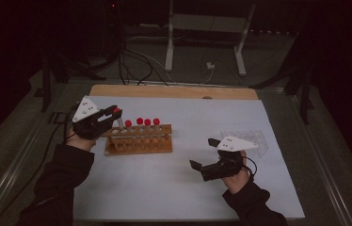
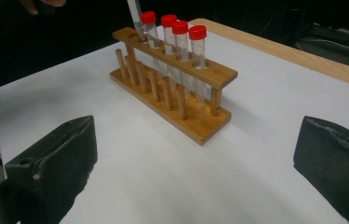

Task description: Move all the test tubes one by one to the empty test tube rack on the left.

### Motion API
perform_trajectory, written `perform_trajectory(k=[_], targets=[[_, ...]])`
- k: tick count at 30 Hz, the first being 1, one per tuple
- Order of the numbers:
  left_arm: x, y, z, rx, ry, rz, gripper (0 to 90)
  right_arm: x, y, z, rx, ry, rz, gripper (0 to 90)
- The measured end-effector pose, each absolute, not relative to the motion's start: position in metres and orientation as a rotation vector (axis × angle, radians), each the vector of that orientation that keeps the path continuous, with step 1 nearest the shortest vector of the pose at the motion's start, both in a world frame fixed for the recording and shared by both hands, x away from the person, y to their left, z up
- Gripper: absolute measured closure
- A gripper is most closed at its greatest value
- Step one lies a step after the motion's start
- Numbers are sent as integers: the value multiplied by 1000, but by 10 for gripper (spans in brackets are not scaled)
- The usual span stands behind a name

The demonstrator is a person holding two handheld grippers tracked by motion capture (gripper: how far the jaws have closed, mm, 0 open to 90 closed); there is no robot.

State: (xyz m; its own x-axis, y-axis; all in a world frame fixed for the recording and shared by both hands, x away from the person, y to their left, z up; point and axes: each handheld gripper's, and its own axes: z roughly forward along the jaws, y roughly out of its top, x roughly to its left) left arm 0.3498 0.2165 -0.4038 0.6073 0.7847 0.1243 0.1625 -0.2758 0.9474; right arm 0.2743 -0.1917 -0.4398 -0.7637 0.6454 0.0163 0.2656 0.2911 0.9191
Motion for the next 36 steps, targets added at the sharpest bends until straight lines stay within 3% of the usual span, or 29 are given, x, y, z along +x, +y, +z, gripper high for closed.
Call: perform_trajectory(k=[16, 36], targets=[[360, 214, -442, 1810, 847, 669, 720, 275, -193, -440, 824, 2214, 1466, 0], [362, 216, -453, 1852, 889, 620, 706, 275, -194, -439, 823, 2212, 1469, 0]])
